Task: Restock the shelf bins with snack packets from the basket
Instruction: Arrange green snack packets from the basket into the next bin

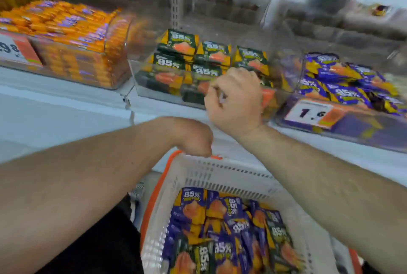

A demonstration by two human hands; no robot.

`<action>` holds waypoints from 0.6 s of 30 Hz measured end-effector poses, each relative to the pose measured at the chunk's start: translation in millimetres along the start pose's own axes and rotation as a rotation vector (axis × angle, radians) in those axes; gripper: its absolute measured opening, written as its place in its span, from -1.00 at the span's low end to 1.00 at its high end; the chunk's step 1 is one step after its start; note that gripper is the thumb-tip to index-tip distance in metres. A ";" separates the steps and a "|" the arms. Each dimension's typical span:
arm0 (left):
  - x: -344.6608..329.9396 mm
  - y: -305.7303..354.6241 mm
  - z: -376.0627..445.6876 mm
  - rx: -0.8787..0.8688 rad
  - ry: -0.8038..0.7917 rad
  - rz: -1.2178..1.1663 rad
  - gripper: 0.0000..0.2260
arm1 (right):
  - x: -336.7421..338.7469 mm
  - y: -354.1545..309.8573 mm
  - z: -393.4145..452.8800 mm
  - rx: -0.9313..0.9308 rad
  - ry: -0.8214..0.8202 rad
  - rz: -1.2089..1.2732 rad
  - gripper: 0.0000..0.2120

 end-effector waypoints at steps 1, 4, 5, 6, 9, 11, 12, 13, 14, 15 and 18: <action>-21.4 -2.5 6.6 0.055 -0.122 0.072 -0.72 | -1.7 5.4 -28.5 -0.031 -0.035 0.017 -0.83; -65.5 -4.1 17.9 0.139 -0.305 0.225 -0.69 | -25.6 29.9 -130.1 -0.225 -0.339 0.021 -0.77; -72.9 -1.5 18.4 0.140 -0.312 0.221 -0.71 | -36.6 36.1 -165.7 -0.284 -0.504 0.023 -0.74; -77.2 2.0 19.2 0.133 -0.312 0.217 -0.72 | -47.6 40.3 -201.6 -0.340 -0.694 0.031 -0.71; -80.6 7.1 25.7 0.107 -0.277 0.220 -0.77 | -60.0 32.7 -293.7 -0.358 -1.219 -0.002 -0.67; -80.9 6.6 29.1 0.106 -0.275 0.233 -0.76 | -60.2 21.3 -334.3 -0.237 -1.436 -0.064 -0.71; -81.4 5.7 31.0 0.105 -0.272 0.235 -0.78 | -59.2 15.6 -349.5 -0.191 -1.536 -0.096 -0.74; -81.0 6.0 31.9 0.098 -0.263 0.235 -0.81 | -58.2 12.1 -363.5 -0.179 -1.646 -0.120 -0.78; -80.2 5.9 33.4 0.089 -0.249 0.234 -0.81 | -57.1 10.0 -377.1 -0.202 -1.749 -0.128 -0.83; -79.4 6.2 34.0 0.083 -0.242 0.234 -0.78 | -55.7 8.3 -390.0 -0.240 -1.841 -0.123 -0.85; -78.6 4.3 37.6 0.082 -0.231 0.211 -0.69 | -51.7 4.2 -423.4 -0.340 -2.010 -0.140 -0.48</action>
Point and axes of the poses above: each hand's wrist, its own z-axis towards the middle knuckle, its own x-axis out of the back of the hand, y = z × x, the point moved 7 cm from there along z, towards the middle knuckle, and after that the axes turned 14 degrees about -z, right-handed, at the moved point
